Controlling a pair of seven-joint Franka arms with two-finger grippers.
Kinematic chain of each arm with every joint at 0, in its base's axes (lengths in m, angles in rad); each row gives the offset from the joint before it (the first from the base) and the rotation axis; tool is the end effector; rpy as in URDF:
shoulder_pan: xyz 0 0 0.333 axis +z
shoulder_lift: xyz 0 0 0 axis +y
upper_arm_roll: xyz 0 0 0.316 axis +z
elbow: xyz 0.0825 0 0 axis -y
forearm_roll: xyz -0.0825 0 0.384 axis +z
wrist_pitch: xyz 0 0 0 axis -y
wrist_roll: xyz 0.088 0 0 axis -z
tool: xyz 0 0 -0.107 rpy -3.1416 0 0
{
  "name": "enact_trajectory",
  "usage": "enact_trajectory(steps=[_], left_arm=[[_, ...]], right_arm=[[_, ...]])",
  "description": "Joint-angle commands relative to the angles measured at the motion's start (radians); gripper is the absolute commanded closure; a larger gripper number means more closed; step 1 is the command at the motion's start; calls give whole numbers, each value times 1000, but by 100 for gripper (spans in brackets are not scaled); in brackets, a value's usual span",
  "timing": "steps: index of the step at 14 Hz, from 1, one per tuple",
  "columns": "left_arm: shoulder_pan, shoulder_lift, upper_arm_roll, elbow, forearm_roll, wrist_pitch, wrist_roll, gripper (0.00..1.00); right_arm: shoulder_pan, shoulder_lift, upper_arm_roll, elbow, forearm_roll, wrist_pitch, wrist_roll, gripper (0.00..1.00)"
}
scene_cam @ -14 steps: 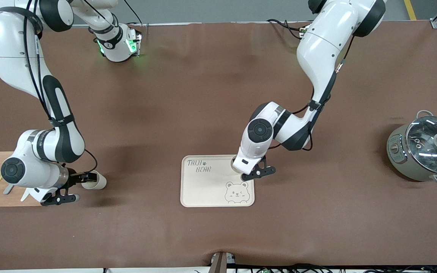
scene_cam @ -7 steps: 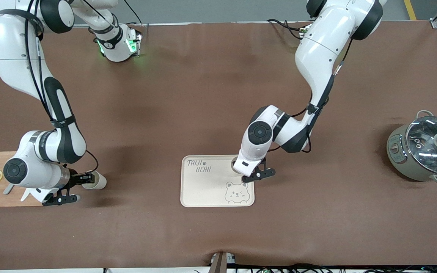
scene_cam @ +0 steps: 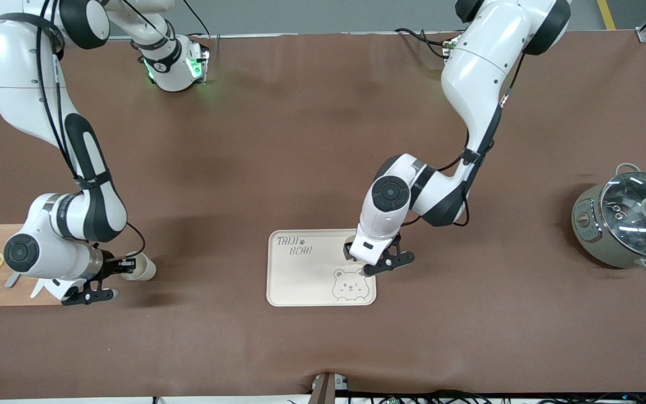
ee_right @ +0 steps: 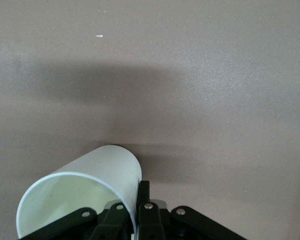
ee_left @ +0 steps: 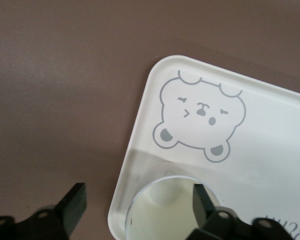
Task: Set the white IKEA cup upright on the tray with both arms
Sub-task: 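Open the left gripper and lift it away from the cup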
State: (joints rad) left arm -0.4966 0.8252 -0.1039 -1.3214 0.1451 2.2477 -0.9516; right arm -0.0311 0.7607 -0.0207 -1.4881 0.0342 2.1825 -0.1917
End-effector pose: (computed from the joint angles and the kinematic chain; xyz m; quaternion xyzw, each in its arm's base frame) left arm 0.6347 -0.4068 0.2515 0.9869 0.1509 0.0530 0.0217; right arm 0.7084 -0.0331 0.2159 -0.9975 -0.0622 0.0320 0.0104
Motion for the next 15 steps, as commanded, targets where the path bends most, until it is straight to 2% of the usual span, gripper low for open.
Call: enact_trajectory(steps=[1,3,6,10,15], left_arm=[[27,-61,3,-9,22,-86,-19,0],[47,-87,-3,-9,21,-118,-4,0],[107,-145,-7,-15,10,-166,109,0],[289,-230,-7,-24,-79,-252,471,0],[531,-239,-14,-22,-102,-252,900,0]], right_arm=[[0,5,2,12,23,-1,3,100],[13,0,4,34,30,-10,6,100],[58,-17,4,80,122,-51,64,100],[160,-29,4,172,144,-167,338,100],[333,-26,2,252,136,-184,673,100]])
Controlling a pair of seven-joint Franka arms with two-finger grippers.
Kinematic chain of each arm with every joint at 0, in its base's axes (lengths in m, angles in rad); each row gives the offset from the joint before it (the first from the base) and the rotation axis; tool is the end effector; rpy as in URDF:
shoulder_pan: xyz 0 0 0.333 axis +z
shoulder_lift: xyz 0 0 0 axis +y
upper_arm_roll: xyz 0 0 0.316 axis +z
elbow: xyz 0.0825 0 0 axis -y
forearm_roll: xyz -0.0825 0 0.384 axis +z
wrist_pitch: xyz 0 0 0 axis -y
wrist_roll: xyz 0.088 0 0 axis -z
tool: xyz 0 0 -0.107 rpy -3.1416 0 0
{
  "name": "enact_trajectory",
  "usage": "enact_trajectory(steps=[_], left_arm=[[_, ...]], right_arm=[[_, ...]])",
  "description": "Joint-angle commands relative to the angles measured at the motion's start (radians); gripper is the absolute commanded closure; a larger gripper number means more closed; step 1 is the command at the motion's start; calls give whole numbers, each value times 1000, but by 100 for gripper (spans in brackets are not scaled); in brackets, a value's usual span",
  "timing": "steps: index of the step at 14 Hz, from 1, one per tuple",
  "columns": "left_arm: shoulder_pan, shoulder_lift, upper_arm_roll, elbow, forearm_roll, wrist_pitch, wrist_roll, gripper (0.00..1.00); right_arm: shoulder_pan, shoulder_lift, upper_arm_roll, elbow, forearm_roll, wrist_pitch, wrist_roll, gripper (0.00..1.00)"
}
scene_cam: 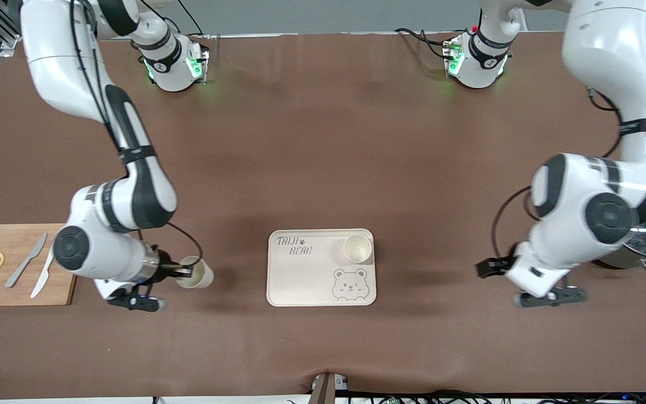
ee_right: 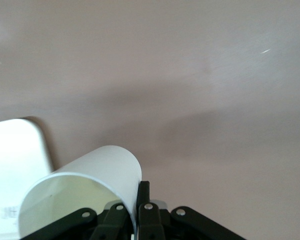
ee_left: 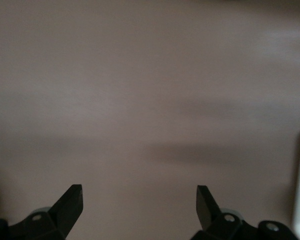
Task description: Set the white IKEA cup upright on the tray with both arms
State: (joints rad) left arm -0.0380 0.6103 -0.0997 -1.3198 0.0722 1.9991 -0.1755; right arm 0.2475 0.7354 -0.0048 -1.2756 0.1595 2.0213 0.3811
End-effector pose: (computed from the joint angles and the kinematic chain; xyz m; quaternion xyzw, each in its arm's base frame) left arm 0.7279 -0.0800 0.3877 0.9992 0.0150 0.0363 0.0005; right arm 0.7209 0.1889 0.3175 -0.9922 0.1025 0.0167 0.0685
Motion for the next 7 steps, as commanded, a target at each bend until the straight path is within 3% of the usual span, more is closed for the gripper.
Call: enact_trajectory(steps=[1,7], left_arm=[[126,-56,-41,-32,-76,-5,166,0],[296,-387,-58,-326,-141,-6,303,0]], right_arm=[[81,4,-15,44,11,-13,139,100],[208,38,-17,91,8,48,311,100]])
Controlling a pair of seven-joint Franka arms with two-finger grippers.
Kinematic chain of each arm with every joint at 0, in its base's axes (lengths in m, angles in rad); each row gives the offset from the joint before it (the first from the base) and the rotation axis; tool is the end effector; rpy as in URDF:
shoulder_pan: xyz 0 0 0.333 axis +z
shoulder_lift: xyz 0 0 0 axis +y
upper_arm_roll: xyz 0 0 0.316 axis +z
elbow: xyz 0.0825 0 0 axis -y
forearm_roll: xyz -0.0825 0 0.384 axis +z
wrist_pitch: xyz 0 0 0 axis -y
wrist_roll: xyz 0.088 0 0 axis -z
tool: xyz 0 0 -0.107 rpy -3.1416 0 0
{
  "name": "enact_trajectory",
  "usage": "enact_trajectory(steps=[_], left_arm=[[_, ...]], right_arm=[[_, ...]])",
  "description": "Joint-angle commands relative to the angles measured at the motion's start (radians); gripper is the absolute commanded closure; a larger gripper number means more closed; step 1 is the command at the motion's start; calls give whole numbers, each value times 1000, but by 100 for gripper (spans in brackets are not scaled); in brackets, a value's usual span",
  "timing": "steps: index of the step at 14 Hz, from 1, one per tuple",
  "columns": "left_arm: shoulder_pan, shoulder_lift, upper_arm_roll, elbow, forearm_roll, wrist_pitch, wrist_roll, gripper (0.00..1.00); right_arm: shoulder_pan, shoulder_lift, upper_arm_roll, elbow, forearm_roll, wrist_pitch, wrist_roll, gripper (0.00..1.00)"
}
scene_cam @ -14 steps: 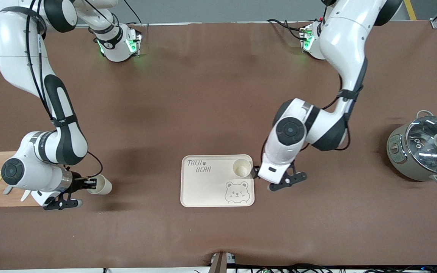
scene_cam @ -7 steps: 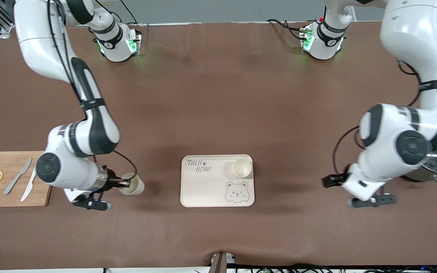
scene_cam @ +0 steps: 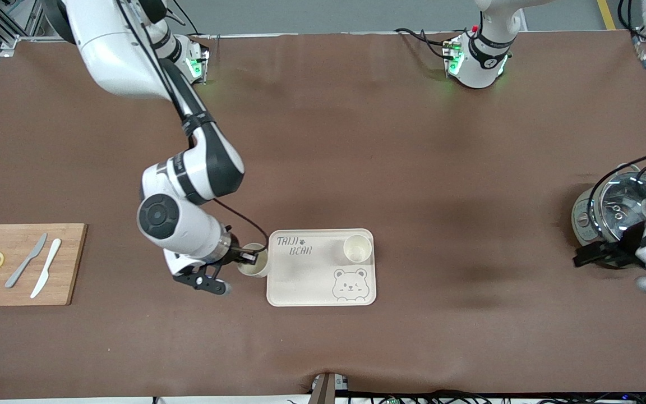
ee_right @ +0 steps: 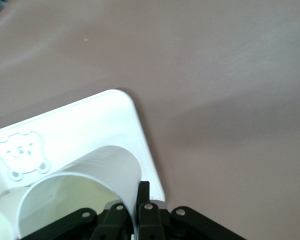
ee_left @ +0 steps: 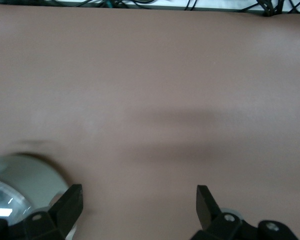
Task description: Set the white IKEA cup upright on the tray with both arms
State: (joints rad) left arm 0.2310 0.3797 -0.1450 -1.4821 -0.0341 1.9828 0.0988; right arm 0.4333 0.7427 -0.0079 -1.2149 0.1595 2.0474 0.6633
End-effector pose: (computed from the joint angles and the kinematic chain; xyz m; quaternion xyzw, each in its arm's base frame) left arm 0.6814 0.0711 0.4716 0.9971 0.0062 0.0659 0.0365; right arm 0.6868 0.3225 0.3435 -0.9852 0.1501 -0.0022 0.0828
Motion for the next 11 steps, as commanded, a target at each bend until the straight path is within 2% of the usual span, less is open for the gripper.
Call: enact_trajectory(steps=[1,4,5,7,11], left_arm=[[30,-192,-13,-184,-36,-4,33,0],[18,-220,-18,-173,-36,-32,-29,0],[17,-237,-39,-167,-36,-35,-71,0],[17,-278,-56,-158,-32,-103,-102,0],[27,-321,-19,-139,-26,-173,-82,0]], right_arm=[[34,44,-14,32,5,28,30,100],[62,78,-15,31,3,82,56,100],[64,92,-15,31,3,97,56,100],[64,113,-15,29,2,117,55,100],[73,153,-15,28,3,140,56,100]])
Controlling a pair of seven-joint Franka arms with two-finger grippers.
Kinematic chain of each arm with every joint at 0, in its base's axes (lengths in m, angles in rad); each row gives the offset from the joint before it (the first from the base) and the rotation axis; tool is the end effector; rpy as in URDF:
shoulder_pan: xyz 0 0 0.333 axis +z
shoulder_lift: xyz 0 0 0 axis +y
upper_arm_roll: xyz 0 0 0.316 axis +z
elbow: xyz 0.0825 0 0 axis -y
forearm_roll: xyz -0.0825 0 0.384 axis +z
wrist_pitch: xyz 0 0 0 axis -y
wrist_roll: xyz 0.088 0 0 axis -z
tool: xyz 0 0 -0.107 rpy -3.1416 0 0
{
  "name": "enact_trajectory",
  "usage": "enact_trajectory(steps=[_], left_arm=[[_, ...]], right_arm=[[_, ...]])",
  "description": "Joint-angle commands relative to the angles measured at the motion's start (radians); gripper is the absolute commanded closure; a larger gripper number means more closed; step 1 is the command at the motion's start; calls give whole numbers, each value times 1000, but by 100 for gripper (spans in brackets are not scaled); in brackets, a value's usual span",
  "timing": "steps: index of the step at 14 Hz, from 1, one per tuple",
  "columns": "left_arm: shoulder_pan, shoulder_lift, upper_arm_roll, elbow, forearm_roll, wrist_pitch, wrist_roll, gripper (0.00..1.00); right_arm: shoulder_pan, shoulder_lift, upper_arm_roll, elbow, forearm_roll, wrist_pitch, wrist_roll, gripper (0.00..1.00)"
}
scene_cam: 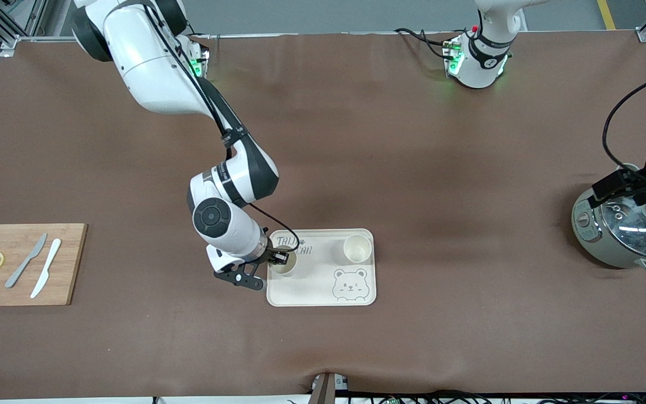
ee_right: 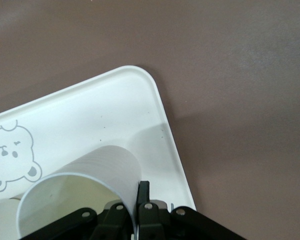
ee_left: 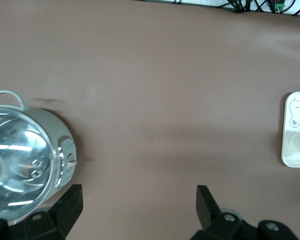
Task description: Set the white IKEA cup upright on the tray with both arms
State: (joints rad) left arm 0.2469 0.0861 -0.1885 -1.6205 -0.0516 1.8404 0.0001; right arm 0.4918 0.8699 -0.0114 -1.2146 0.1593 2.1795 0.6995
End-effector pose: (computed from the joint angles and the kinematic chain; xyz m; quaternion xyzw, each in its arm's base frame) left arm 0.6011 0.0354 0.5772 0.9965 0.0351 0.0685 0.0313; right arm 0.6769 0.3622 0.2591 -0.9857 0.1488 -0.0043 0.0788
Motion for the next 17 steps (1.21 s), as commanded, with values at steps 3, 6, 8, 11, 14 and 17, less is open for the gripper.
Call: enact_trajectory(steps=[3,6,8,11,14,17], left_arm=[[-77,-31,96,-7,-2,-77,23,0],[-230,-43,268,-2,12,-127,27,0],[-236,-40,264,-1,10,-121,28,0],[-241,-32,241,20,6,-113,28,0],[-247,-14,221,37,-4,-113,15,0],[-245,-5,210,41,-28,-113,21,0]], right_arm=[[34,49,-12,23,0,28,23,100],[40,64,-12,20,-1,56,21,100],[45,69,-13,20,-10,60,21,100],[50,77,-13,20,-21,65,23,100],[48,75,-13,20,-20,69,25,11],[41,57,-13,21,-20,57,18,0]])
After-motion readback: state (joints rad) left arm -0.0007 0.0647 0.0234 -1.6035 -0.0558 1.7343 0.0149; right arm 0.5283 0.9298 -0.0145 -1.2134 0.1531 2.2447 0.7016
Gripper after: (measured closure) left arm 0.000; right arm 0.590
